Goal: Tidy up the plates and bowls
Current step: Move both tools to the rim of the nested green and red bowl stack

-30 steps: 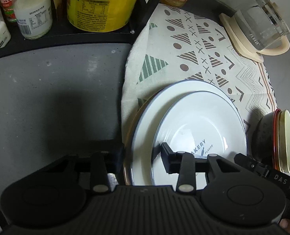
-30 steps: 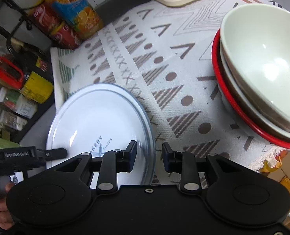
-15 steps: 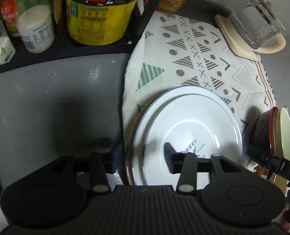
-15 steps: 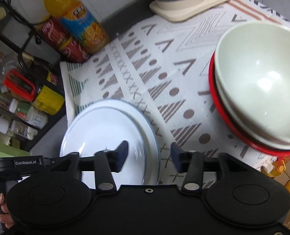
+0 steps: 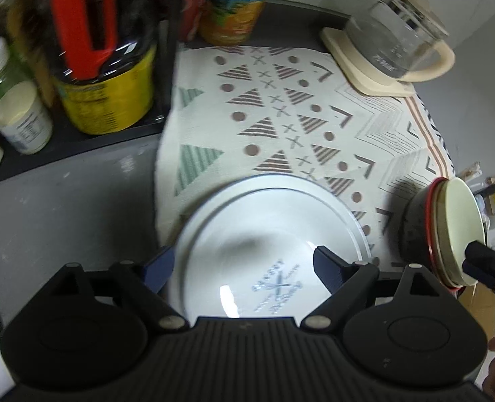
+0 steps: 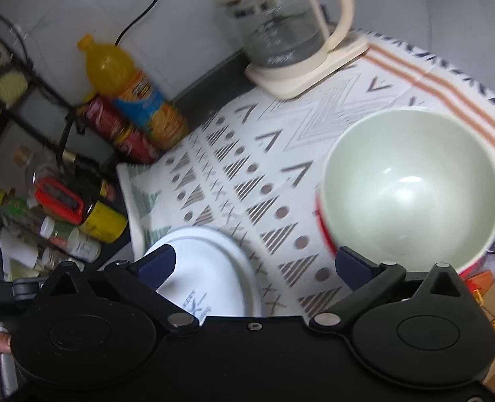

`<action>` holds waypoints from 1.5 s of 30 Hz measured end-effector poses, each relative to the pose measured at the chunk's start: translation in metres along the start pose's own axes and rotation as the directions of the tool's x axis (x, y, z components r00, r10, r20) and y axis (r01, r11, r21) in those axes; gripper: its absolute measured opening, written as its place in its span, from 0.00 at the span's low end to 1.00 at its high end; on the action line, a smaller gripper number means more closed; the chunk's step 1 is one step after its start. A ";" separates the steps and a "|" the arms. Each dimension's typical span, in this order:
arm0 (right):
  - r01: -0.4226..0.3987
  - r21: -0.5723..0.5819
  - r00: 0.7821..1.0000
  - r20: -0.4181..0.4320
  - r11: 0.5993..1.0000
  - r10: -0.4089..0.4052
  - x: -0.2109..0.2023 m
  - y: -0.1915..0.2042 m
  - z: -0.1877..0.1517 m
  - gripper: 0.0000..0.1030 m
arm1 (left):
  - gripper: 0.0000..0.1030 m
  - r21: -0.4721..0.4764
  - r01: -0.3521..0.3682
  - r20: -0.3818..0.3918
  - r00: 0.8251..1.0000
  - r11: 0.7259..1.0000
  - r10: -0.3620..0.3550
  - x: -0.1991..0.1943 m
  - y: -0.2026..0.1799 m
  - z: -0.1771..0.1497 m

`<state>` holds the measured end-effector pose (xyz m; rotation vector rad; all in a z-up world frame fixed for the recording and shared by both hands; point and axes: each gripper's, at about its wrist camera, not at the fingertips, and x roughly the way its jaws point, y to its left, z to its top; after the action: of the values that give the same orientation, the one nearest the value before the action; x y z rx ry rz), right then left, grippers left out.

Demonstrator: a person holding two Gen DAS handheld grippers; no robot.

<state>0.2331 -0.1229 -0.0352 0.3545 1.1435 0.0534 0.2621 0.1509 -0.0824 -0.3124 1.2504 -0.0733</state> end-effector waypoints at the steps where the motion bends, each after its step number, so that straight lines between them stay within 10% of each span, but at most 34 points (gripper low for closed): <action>1: 0.005 0.010 1.000 0.008 1.000 -0.005 -0.004 -0.004 0.002 1.00 | 0.86 0.010 0.004 0.001 1.000 1.000 -0.004 0.001 -0.005 0.000; 31: 0.166 0.075 0.986 0.006 0.983 -0.167 -0.025 -0.142 0.048 0.98 | 0.85 0.135 0.101 -0.053 0.994 0.986 -0.095 0.062 -0.172 0.021; 45: 0.028 -0.057 0.970 -0.240 0.998 -0.041 0.032 -0.181 0.074 0.56 | 0.61 -0.020 0.031 -0.085 0.996 0.999 -0.033 0.104 -0.206 0.011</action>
<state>0.2883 -0.3049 -0.0911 0.2856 1.3866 0.0980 0.3292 -0.0673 -0.1186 -0.3486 1.3319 -0.1032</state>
